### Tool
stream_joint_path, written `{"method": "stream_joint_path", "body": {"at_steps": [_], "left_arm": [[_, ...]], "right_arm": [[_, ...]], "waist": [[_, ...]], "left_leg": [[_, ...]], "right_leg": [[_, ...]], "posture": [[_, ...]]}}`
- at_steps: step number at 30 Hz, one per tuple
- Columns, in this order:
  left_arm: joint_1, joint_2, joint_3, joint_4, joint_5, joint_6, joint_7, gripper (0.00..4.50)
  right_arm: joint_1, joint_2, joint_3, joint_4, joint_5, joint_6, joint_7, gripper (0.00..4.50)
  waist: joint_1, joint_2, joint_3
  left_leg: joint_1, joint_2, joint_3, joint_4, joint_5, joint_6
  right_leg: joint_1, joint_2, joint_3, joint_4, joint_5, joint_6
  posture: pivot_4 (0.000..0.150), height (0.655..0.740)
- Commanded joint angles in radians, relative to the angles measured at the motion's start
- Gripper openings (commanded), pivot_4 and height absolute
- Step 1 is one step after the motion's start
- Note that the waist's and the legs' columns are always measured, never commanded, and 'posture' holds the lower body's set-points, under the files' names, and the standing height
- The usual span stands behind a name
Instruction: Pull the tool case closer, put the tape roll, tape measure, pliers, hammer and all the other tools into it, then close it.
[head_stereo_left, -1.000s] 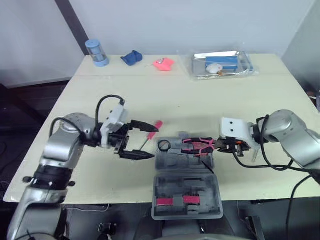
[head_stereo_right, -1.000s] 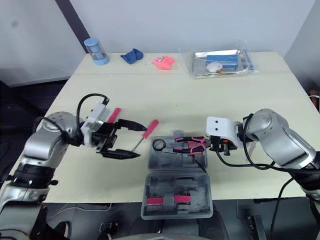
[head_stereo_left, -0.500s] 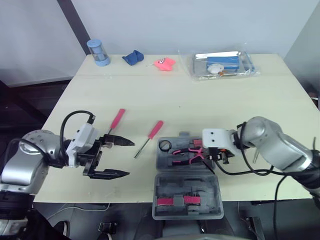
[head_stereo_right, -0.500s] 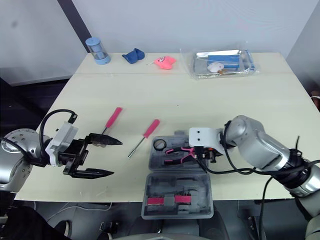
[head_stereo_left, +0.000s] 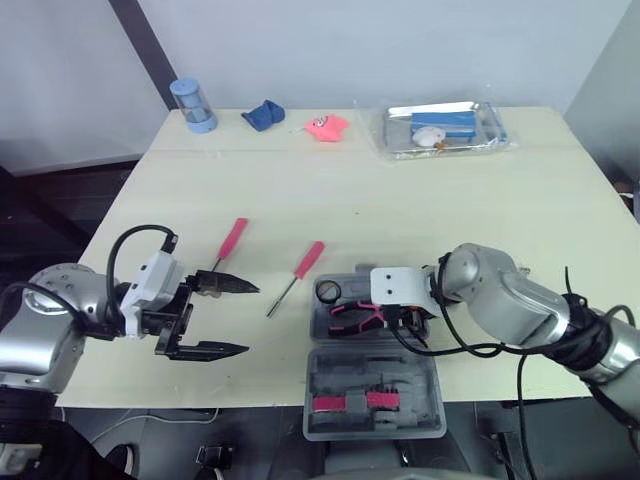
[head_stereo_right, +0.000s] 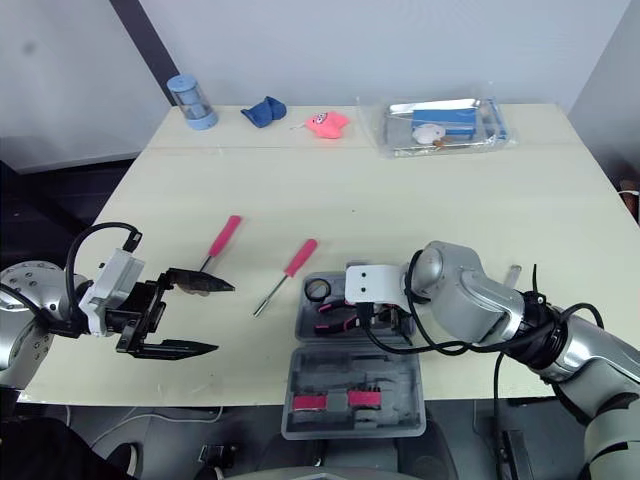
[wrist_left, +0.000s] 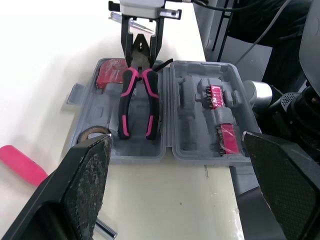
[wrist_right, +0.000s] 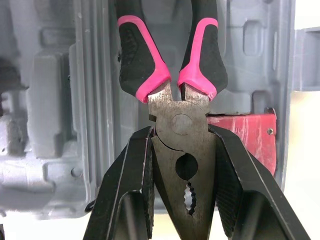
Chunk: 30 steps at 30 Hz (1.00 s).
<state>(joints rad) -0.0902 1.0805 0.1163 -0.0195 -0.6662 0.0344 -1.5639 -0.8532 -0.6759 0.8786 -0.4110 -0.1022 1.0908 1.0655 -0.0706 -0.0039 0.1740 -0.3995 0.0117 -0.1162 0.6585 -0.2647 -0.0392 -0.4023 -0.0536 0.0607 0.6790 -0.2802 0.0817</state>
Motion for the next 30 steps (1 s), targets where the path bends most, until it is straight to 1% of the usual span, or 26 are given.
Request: {"method": "stream_joint_path", "body": {"at_steps": [1,11,19,21,22,23,24,25,29,30], "left_arm": [[0.009,0.027,0.024,-0.015,-0.018,-0.01,-0.05,4.42],[0.023,0.027,0.035,-0.031,-0.015,0.007,-0.05,4.42],[0.015,0.02,0.031,-0.03,-0.007,0.011,-0.05,4.42],[0.014,0.018,0.029,-0.029,-0.007,0.011,-0.05,4.5],[0.013,0.018,0.028,-0.029,-0.007,0.012,-0.05,4.5],[0.013,0.018,0.028,-0.029,-0.007,0.012,-0.05,4.5],[0.012,0.019,0.027,-0.027,-0.008,0.012,-0.05,4.5],[0.011,0.019,0.026,-0.026,-0.008,0.012,-0.05,4.5],[0.009,0.017,0.023,-0.028,-0.009,0.014,-0.05,4.5],[0.009,0.015,0.023,-0.029,-0.008,0.016,-0.05,4.5]], "right_arm": [[-0.028,0.024,0.005,-0.01,-0.013,0.009,-0.021,0.99],[-0.021,0.108,0.043,0.034,-0.023,-0.009,-0.065,0.99],[-0.01,0.093,0.042,0.042,-0.02,-0.028,-0.064,0.99],[-0.005,0.087,0.033,0.034,-0.006,-0.027,-0.053,2.0],[0.0,0.085,0.023,0.029,0.0,-0.026,-0.054,2.23],[0.006,0.083,0.01,0.025,0.005,-0.025,-0.058,2.6],[0.014,0.081,-0.02,0.02,0.016,-0.028,-0.062,3.2],[0.021,0.076,-0.05,0.011,0.032,-0.029,-0.059,3.51],[0.06,0.065,-0.171,-0.017,0.108,-0.052,-0.05,3.51],[0.079,0.065,-0.206,-0.013,0.123,-0.087,-0.054,3.51]], "waist": [[0.0,0.0,0.0],[-0.002,0.0,0.0],[-0.002,0.0,0.0],[-0.002,0.0,0.0],[-0.001,0.0,0.0],[-0.001,0.0,0.0],[-0.001,0.0,0.0],[0.0,0.0,0.0],[0.001,0.0,0.0],[0.001,0.0,0.0]], "left_leg": [[0.0,0.0,0.0,0.0,0.0,0.0],[0.0,0.0,0.0,0.0,0.0,0.0],[0.0,0.0,0.0,0.0,0.0,0.0],[0.0,0.0,0.0,0.0,0.0,0.0],[0.0,0.0,0.0,0.0,0.0,0.0],[0.0,0.0,0.0,0.0,0.0,0.0],[0.0,0.0,0.0,0.0,0.0,0.0],[0.0,0.0,0.0,0.0,0.0,0.0],[0.0,0.0,0.0,0.0,0.0,0.0],[0.0,0.0,0.0,0.0,0.0,0.0]], "right_leg": [[0.0,0.0,0.0,0.0,0.0,0.0],[0.0,0.0,0.0,0.0,0.0,0.0],[0.0,0.0,0.0,0.0,0.0,0.0],[0.0,0.0,0.0,0.0,0.0,0.0],[0.0,0.0,0.0,0.0,0.0,0.0],[0.0,0.0,0.0,0.0,0.0,0.0],[0.0,0.0,0.0,0.0,0.0,0.0],[0.0,0.0,0.0,0.0,0.0,0.0],[0.0,0.0,0.0,0.0,0.0,0.0],[0.0,0.0,0.0,0.0,0.0,0.0]], "posture": [[0.15,0.74],[0.15,0.74],[0.15,0.74],[0.15,0.74],[0.15,0.74],[0.15,0.74],[0.15,0.74],[0.15,0.74],[0.15,0.74],[0.15,0.74]]}}
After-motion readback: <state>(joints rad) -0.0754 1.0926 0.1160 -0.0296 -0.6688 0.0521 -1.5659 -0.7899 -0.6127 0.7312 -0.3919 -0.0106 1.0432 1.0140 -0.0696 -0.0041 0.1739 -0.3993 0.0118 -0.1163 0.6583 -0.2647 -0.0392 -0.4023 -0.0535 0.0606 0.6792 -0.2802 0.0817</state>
